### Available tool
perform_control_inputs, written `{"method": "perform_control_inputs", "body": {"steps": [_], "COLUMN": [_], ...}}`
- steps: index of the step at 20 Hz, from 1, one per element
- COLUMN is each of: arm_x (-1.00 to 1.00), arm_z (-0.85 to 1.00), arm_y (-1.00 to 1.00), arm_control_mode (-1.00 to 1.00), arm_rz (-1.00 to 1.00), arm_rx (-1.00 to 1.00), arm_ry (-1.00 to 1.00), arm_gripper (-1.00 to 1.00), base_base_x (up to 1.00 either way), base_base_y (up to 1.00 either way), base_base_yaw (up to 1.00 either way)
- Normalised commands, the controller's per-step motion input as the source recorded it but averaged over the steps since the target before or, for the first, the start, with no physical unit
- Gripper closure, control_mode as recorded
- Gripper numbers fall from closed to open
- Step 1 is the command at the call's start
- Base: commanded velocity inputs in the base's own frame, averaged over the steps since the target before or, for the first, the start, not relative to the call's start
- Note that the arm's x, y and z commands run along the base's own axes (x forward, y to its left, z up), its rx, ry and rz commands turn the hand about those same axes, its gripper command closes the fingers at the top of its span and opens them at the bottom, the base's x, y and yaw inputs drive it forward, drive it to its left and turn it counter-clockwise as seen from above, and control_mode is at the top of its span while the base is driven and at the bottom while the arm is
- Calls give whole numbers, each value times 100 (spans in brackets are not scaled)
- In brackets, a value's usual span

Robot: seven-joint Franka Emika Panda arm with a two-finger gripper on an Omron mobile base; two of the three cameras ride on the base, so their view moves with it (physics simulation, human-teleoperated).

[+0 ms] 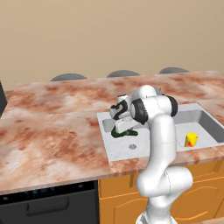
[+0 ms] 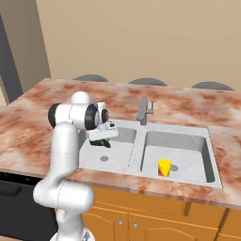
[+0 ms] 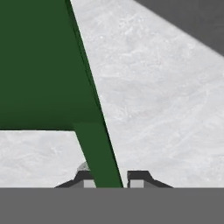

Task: Move any existing items from the left basin to the right basin for drying. Then move the measuring cup from the counter to the left basin of the sink for washing.

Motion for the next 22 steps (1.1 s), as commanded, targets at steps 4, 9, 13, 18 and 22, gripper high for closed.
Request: {"method": "perform_control_inputs", "body": {"steps": [4, 9, 13, 18, 22], "arm_x": [20, 3, 0, 0, -3], "arm_z": [-37, -25, -10, 26, 41], "arm_y": [0, 0, 15, 2, 0], "arm_control_mode": [-100, -100, -100, -100, -100], "arm_rz": [0, 0, 0, 0, 0], "arm_rx": [0, 2, 1, 1, 0], "arm_ry": [0, 0, 2, 0, 0], "arm_gripper": [100, 100, -100, -100, -100], "base_base_x": [0, 0, 0, 0, 0], "base_base_y": [0, 0, 0, 0, 0], "base_base_yaw": [0, 0, 0, 0, 0]}}
